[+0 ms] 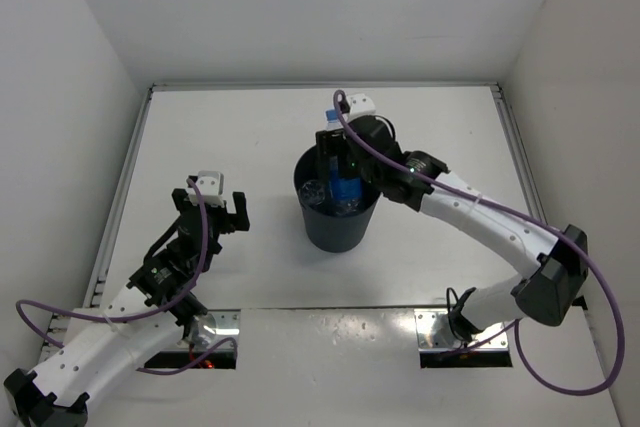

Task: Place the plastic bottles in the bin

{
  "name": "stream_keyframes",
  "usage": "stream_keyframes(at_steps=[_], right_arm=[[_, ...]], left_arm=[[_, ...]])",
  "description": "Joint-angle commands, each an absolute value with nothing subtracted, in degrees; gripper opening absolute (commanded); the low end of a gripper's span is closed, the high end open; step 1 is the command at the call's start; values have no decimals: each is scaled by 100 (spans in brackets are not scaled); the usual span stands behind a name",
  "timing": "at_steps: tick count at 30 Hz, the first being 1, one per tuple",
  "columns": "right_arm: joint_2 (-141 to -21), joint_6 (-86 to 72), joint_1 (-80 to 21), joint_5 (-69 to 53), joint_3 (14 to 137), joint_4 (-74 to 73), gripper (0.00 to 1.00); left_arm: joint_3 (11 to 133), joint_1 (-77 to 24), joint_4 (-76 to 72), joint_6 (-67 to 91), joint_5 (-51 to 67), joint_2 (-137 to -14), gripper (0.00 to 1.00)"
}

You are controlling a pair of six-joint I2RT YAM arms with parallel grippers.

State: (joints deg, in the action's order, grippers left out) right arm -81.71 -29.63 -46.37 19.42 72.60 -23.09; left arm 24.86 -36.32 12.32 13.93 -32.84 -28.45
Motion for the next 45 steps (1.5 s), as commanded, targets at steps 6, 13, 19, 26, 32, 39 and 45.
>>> stream_keyframes(at_steps=[6, 13, 19, 26, 32, 39, 45], right_arm=[[-7709, -2558, -4378, 2514, 8366, -2172, 100], [-7392, -2662, -3929, 2662, 8613, -2003, 100], [-7199, -3356, -3744, 3682, 8517, -3180, 100], [-6356, -4200, -3691, 3428, 7322, -3718, 100], [-5889, -4474, -3639, 3428, 7049, -4121, 100], [-5661, -4614, -3639, 3164, 7049, -5027, 100], [-4792, -5010, -3639, 3164, 6461, -5290, 100]], left_arm=[[2426, -3674, 1011, 1318, -3340, -2848, 100], [2426, -3674, 1011, 1318, -3340, -2795, 100], [2426, -3674, 1011, 1318, -3340, -2795, 100], [2426, -3674, 1011, 1318, -3340, -2795, 100], [2426, -3674, 1011, 1318, -3340, -2795, 100], [2426, -3674, 1011, 1318, -3340, -2795, 100], [2426, -3674, 1011, 1266, -3340, -2795, 100]])
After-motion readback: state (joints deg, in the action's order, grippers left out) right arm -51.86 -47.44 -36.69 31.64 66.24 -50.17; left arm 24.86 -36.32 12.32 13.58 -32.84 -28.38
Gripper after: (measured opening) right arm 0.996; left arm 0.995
